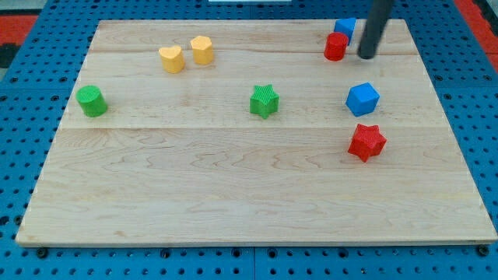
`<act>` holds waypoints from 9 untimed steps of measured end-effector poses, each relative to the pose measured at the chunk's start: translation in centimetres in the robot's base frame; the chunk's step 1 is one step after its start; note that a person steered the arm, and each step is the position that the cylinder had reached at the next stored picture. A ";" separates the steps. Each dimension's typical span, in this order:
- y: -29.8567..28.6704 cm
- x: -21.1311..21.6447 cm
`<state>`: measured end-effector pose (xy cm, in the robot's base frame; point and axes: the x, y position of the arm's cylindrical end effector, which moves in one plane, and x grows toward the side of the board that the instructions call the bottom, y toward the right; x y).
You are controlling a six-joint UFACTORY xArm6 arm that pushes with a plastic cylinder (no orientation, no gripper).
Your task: Move the red circle towards the top center
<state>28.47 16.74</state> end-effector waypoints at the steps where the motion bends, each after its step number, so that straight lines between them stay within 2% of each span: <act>1: -9.1 -1.0; 5: -0.9 -9.3; 7: -1.0 -9.3; 8: -5.1 -8.1; 9: -6.1 -3.1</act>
